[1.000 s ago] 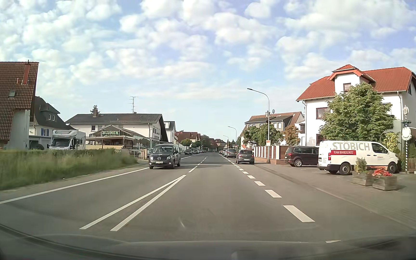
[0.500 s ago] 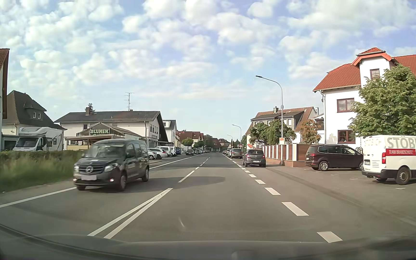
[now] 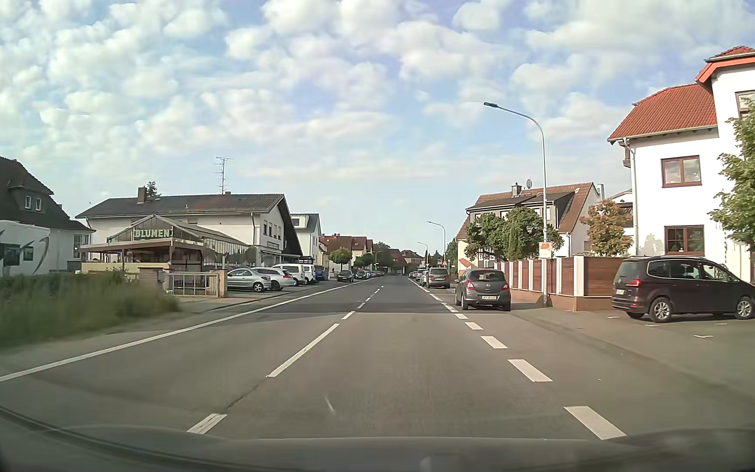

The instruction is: Follow the waypoints while adhering to traffic rules and regulations

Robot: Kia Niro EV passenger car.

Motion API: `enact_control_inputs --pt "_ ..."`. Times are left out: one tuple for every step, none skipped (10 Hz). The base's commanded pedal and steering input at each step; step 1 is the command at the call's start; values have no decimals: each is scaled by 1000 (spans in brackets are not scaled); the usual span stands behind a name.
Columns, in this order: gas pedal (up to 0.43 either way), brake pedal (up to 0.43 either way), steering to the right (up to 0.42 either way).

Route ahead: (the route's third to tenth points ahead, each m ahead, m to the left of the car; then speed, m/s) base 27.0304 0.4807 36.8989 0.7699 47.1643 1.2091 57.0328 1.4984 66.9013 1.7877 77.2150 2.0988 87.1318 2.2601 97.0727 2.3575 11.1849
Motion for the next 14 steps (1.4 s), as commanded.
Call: enact_control_inputs --pt "39 30 -6" --pt "39 30 -5" --pt "39 30 -5" --pt "39 30 -5" --pt "39 30 -4" --pt "39 30 -4" --pt "39 30 -1" --pt "39 30 1" --pt "39 30 3" --pt "39 30 3" --pt "39 30 3" --pt "39 30 2" --pt "39 30 2" --pt "39 30 2"
